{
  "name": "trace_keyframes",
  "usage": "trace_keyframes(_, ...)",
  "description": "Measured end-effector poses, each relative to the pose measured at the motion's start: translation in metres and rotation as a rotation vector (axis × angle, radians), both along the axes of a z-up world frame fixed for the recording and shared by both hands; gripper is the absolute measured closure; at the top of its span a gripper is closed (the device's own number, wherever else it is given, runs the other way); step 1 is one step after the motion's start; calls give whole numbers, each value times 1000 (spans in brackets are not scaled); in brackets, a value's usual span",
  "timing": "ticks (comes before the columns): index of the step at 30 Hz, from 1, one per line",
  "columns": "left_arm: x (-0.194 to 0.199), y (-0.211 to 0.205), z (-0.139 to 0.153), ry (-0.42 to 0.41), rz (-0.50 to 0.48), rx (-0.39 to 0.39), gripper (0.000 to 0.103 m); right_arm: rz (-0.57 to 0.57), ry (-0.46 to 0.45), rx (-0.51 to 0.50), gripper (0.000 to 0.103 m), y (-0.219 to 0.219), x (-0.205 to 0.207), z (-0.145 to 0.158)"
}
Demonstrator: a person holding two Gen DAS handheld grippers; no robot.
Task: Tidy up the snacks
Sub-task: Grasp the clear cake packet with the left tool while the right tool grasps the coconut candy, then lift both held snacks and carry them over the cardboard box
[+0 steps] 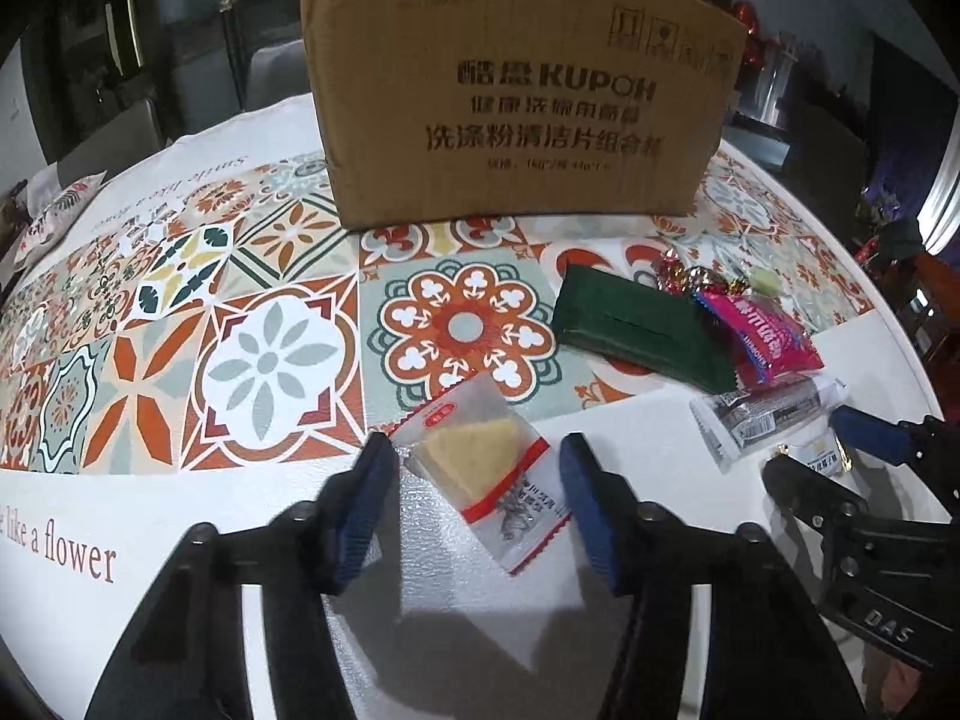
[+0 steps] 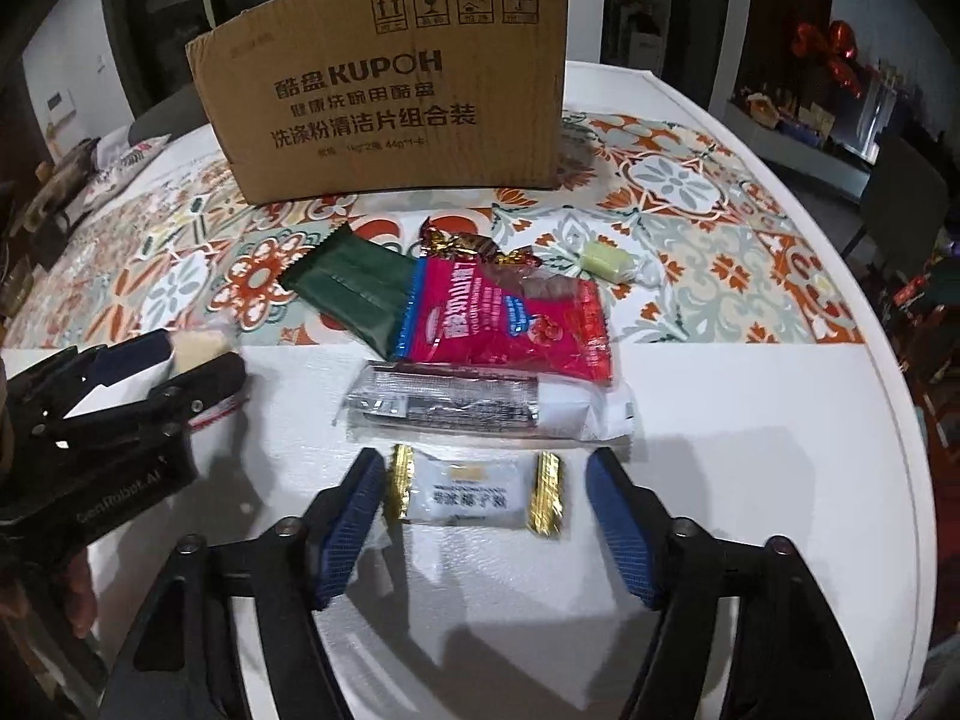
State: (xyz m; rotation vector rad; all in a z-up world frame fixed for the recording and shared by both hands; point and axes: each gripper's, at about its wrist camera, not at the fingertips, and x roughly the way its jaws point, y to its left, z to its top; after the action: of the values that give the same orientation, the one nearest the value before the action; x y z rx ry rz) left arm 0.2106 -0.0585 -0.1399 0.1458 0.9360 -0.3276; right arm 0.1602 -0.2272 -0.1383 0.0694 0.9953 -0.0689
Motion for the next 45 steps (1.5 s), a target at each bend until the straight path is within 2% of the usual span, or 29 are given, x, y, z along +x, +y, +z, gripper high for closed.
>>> trace_keyframes(2,-1,-2,1,-6,-5,7,62,0,-1,-20,41,0,0,0)
trace_keyframes(3,-1,-1,2,-6,-7,2,68,-3,-3,-19,43,0,-1,0)
trace_keyframes(5,-3,-2,4,0,-18,-9,70,-8,-10,-19,50,-1,-2,1)
trace_keyframes(15,-21,-14,11,33,-77,-53,74,4,-29,29,66,-6,-9,4)
trace_keyframes(18,-27,-16,17,25,-86,-60,84,6,-40,39,70,-7,-12,7)
trace_keyframes(22,-34,-18,25,7,-96,-69,89,7,-35,61,72,-9,-16,8)
trace_keyframes(28,-45,-18,31,-5,-113,-87,91,19,-52,91,83,-8,-24,14)
trace_keyframes(37,-59,-15,47,-45,-115,-120,92,47,-66,130,87,-4,-33,20)
trace_keyframes(45,-65,-17,58,-68,-127,-142,92,63,-120,139,90,-4,-38,37)
